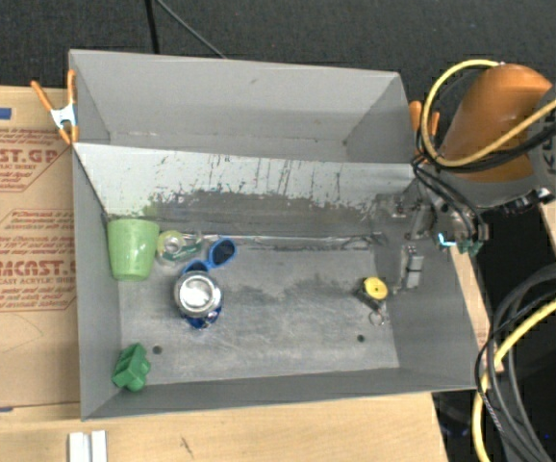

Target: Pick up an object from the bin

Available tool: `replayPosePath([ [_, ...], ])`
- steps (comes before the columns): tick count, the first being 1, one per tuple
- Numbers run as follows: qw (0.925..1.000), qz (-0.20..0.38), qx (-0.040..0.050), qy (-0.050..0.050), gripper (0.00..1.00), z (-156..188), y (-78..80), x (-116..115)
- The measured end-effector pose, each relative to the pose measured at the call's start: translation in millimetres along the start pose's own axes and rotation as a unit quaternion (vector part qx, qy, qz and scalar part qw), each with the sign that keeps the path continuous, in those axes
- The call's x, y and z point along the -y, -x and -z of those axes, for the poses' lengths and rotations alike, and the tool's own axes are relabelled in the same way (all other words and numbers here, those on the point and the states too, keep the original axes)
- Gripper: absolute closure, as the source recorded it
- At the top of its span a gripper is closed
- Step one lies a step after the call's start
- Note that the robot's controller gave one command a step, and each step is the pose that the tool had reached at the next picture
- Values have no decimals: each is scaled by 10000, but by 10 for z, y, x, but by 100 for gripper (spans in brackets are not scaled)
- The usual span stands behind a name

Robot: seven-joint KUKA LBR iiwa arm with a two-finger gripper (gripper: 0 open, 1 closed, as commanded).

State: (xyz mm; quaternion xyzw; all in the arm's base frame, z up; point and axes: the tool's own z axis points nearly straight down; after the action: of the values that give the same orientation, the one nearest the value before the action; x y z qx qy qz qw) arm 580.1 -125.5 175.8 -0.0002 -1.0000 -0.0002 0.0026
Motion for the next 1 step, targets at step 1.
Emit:
replayPosePath([
  [1,9863,1650,10,3,0,-871,-419,201],
])
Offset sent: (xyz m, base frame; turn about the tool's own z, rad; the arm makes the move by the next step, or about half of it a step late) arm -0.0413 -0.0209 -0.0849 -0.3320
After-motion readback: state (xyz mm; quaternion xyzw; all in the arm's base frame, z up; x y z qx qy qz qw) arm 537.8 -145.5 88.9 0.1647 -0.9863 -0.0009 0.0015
